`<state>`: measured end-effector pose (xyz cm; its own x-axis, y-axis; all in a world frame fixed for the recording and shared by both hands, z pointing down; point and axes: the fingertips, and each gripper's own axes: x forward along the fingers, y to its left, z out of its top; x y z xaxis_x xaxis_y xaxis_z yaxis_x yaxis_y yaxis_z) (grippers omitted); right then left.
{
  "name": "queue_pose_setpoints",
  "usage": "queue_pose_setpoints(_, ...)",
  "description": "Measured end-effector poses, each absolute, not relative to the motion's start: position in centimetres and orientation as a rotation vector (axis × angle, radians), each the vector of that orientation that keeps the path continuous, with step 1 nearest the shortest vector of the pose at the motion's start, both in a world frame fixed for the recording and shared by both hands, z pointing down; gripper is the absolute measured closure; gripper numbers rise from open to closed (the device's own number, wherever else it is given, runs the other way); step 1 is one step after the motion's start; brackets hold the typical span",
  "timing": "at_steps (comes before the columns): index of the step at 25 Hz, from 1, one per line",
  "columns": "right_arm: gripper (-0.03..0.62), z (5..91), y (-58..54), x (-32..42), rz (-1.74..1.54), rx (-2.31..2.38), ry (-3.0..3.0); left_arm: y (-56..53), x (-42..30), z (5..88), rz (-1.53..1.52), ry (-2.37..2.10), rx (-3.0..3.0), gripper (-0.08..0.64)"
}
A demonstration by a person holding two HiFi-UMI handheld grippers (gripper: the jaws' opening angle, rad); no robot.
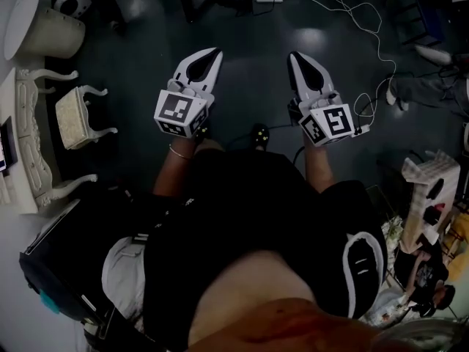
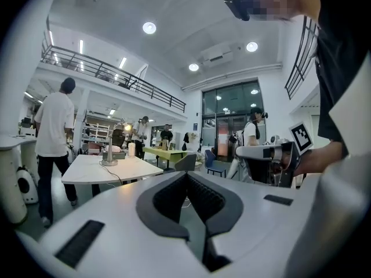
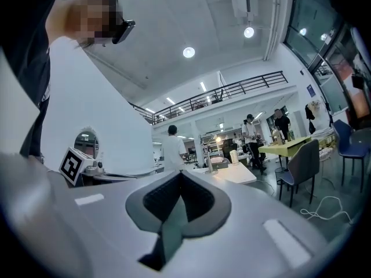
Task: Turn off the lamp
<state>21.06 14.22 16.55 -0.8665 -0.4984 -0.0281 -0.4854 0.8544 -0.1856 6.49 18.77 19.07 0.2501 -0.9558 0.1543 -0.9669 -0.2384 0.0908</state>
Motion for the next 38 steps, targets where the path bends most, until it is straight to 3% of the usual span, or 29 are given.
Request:
queue_pose_setpoints(28, 0.592, 18.0, 10.0, 29.4, -0.274, -0.582, 3.006, 15.9, 16.0, 19.4, 0.130, -1.962, 2.276, 0.554)
queue_pose_setpoints(38, 0.592, 18.4, 9.5, 28.6, -0.297, -0.531, 3.008, 16.2, 15.0, 19.5, 0.092, -2.007, 2.229, 0.554)
